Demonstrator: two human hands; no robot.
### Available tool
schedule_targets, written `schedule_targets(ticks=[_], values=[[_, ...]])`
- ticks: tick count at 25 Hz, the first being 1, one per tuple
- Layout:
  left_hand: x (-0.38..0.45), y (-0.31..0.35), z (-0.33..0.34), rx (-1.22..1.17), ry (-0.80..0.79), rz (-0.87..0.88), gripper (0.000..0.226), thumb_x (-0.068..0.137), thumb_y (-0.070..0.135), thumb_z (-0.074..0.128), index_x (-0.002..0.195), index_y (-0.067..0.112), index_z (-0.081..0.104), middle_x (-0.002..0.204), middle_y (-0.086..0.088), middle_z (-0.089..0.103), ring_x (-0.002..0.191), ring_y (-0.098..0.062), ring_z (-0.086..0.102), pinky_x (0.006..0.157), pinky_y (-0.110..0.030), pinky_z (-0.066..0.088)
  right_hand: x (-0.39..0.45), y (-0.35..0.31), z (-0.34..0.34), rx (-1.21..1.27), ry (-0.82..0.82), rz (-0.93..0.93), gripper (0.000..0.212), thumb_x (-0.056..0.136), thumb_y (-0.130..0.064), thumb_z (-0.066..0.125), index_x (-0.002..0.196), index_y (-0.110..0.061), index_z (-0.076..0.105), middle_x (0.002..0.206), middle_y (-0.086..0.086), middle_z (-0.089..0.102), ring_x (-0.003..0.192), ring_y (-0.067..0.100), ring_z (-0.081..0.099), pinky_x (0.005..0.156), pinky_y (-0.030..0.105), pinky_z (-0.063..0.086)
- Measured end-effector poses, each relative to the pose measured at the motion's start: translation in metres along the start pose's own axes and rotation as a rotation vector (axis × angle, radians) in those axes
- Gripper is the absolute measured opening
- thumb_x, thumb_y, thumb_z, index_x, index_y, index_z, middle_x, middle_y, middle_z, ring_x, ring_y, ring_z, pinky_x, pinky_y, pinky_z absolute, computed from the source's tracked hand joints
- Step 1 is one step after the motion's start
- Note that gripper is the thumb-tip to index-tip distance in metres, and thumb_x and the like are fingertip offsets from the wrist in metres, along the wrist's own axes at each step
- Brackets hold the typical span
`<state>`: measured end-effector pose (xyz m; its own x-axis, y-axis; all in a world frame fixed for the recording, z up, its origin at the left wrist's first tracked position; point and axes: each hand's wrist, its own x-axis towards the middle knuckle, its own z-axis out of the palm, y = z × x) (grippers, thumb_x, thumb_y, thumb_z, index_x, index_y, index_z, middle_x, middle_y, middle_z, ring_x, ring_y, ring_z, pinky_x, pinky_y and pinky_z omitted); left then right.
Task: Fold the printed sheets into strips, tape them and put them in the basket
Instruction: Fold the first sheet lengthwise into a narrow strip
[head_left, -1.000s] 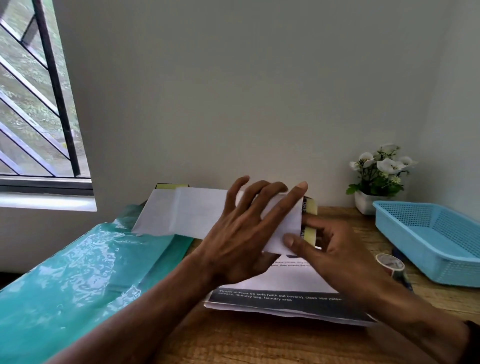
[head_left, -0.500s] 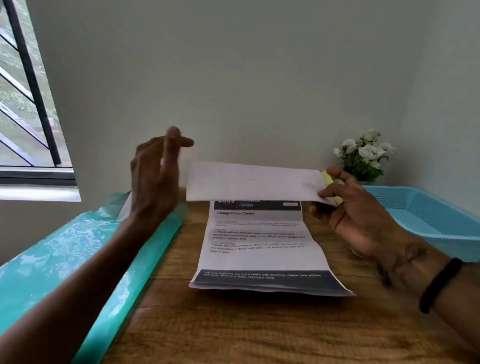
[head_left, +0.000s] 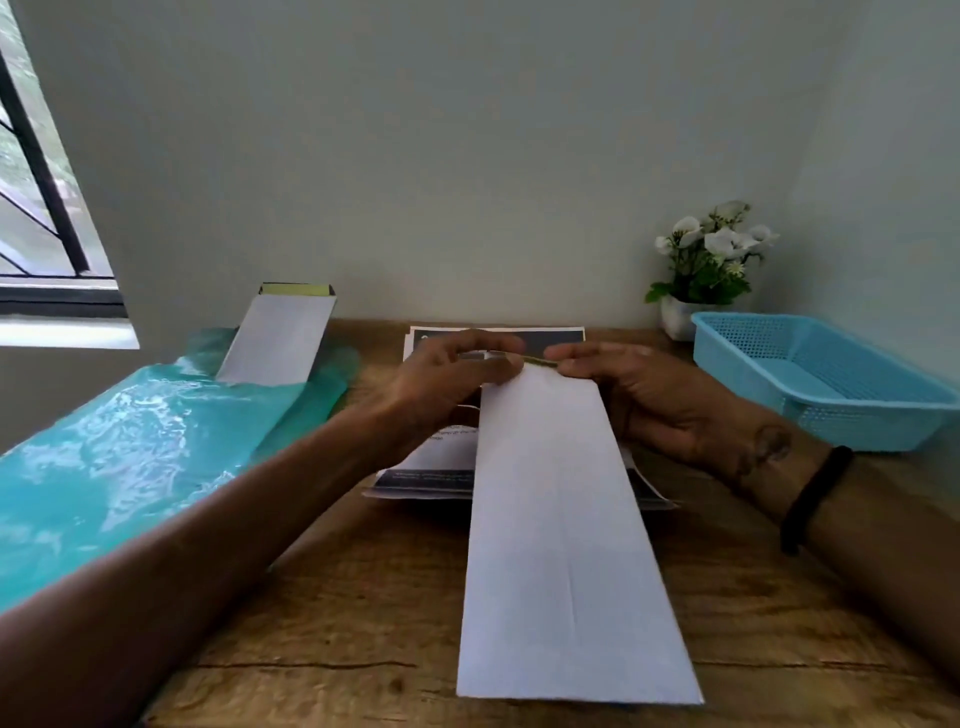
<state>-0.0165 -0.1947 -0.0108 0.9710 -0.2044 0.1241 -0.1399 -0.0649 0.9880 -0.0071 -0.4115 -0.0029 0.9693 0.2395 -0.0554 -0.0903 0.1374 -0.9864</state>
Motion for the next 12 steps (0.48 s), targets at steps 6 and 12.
schedule_targets(ticks=[6, 12], values=[[-0.0054, -0.0022, 0.0013, 0.253, 0.115, 0.179, 0.019, 0.097, 0.032, 0.072, 0.113, 0.025, 0.079, 0.101, -0.008, 0.078, 0.085, -0.016, 0.074, 0.064, -0.022, 0.057, 0.0051, 0.0074, -0.0005, 0.013, 0.065, -0.049, 0.039, 0.09, -0.009, 0.075, 0.125, 0.006, 0.067, 0.12, 0.023, 0.073, 0.113, 0.038, 0.07, 0.093, 0.043, 0.061], [-0.0079, -0.0097, 0.0012, 0.895, 0.212, 0.583, 0.028, 0.101, 0.046, 0.059, 0.123, 0.036, 0.074, 0.12, 0.006, 0.055, 0.105, -0.006, 0.054, 0.083, -0.016, 0.043, 0.0058, 0.0049, -0.0001, 0.115, 0.141, -0.104, 0.036, 0.09, 0.0, 0.069, 0.126, 0.0, 0.066, 0.105, 0.016, 0.073, 0.087, 0.023, 0.071, 0.08, 0.033, 0.061]])
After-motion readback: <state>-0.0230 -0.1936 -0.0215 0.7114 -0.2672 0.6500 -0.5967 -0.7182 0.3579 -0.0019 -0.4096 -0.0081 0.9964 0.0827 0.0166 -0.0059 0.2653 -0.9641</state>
